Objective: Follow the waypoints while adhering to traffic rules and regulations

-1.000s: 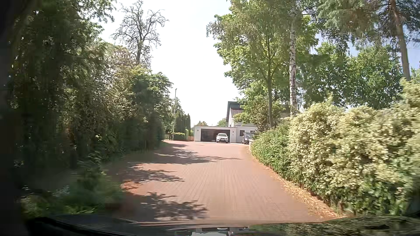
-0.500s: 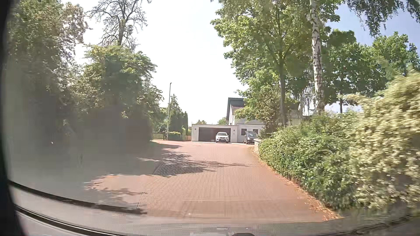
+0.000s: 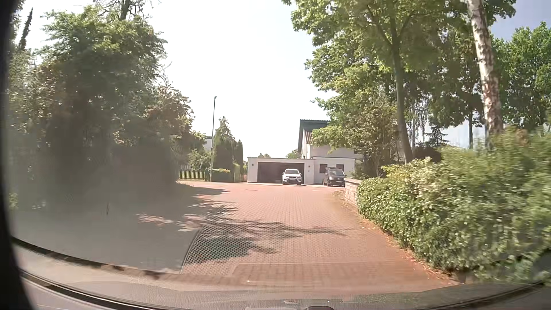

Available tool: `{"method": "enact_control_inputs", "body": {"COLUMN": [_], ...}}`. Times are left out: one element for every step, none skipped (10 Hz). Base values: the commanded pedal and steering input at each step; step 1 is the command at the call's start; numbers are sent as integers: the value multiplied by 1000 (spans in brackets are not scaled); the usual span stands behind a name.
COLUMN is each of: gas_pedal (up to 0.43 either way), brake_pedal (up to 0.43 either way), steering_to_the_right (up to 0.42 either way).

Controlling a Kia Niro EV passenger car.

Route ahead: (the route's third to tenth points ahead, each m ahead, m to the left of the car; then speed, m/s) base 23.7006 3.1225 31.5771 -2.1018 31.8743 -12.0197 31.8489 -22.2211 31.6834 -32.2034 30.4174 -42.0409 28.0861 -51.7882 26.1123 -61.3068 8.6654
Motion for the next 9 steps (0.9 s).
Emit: {"method": "enact_control_inputs", "body": {"gas_pedal": [0,0,0,0,0,0,0,0,0], "brake_pedal": [0,0,0,0,0,0,0,0,0], "steering_to_the_right": [-3,-4,-4,-4,-4,-5,-5,-5,-5]}}
